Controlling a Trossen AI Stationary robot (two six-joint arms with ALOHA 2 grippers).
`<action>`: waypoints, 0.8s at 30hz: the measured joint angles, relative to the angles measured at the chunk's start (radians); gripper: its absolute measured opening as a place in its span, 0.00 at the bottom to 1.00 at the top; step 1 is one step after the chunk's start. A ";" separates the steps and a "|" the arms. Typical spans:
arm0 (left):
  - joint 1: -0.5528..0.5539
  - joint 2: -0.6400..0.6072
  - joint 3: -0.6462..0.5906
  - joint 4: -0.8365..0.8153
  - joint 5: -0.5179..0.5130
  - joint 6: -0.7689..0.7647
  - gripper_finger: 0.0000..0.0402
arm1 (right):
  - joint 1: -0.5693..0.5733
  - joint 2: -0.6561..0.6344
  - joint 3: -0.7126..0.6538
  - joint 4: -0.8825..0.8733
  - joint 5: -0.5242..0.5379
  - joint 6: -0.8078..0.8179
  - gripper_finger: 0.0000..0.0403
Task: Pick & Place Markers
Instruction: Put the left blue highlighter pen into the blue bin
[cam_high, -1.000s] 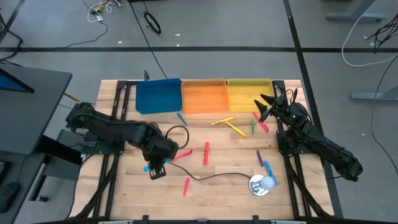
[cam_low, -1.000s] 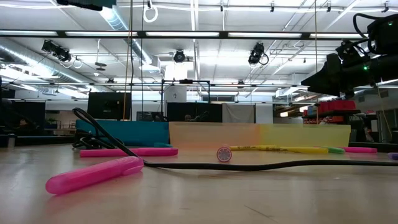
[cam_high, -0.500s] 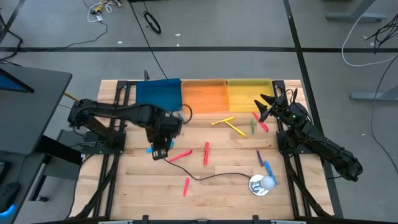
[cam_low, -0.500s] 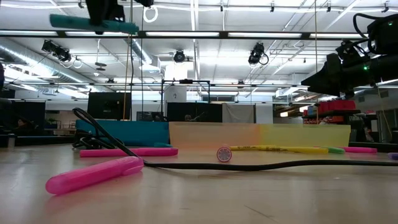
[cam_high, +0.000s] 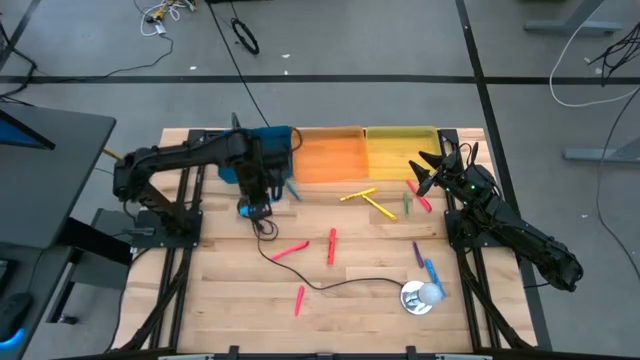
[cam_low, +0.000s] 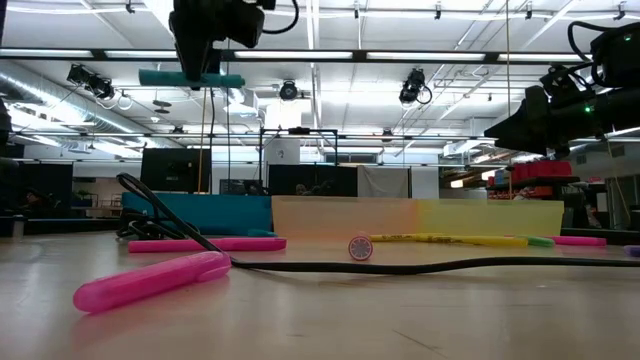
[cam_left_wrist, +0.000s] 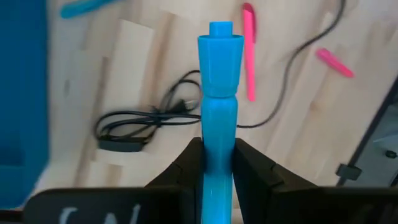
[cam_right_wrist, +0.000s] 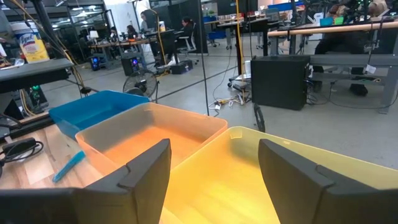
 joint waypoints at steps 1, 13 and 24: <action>0.017 0.000 0.000 -0.004 -0.003 0.019 0.16 | 0.000 0.000 0.000 0.000 0.000 0.000 0.61; 0.213 0.032 -0.002 -0.020 -0.051 0.273 0.16 | 0.000 0.000 0.000 0.000 0.000 0.000 0.61; 0.395 0.120 -0.001 -0.032 -0.087 0.477 0.16 | 0.000 0.000 0.000 0.000 0.000 0.000 0.61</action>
